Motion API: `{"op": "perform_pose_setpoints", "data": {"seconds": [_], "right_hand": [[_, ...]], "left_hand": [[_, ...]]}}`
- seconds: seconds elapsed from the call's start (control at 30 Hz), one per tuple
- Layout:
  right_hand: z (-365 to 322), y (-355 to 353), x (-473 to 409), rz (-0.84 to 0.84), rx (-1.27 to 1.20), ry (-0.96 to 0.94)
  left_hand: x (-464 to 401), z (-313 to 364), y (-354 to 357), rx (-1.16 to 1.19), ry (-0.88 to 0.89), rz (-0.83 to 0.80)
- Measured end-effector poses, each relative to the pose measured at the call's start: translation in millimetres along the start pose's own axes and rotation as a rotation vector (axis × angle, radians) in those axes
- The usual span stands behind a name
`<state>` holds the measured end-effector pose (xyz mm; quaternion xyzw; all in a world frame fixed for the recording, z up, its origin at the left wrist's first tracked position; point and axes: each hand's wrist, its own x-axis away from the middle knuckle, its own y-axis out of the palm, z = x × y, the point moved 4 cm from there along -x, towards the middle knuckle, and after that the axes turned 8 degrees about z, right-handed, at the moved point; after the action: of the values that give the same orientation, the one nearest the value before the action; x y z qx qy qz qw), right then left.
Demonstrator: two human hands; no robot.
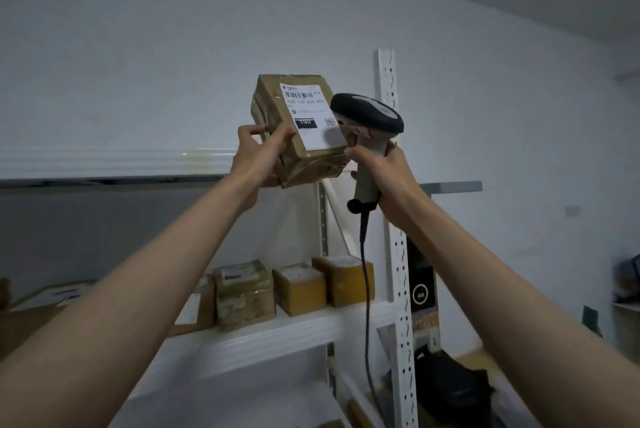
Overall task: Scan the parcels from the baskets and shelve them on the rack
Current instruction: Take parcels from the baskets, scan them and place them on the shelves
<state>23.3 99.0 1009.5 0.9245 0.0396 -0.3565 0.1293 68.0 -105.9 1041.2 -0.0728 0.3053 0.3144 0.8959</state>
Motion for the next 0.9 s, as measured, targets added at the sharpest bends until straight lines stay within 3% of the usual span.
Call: {"op": "perform_pose_setpoints", "data": {"seconds": [0.17,0.37,0.9], "right_hand": [[-10.0,-12.4,-73.8,0.0,0.006,-0.093],[1.2,-11.2,-138.6,-0.018,-0.009,-0.126],[58.5,3.4,-178.9,-0.105,-0.076,0.028]], "left_hand": [[-49.5,25.1,43.8,-0.066,0.073,-0.037],[-87.9,33.2,90.4,-0.298,0.163,-0.197],[-149.6,-22.5,124.7,-0.843,0.232,-0.085]]}}
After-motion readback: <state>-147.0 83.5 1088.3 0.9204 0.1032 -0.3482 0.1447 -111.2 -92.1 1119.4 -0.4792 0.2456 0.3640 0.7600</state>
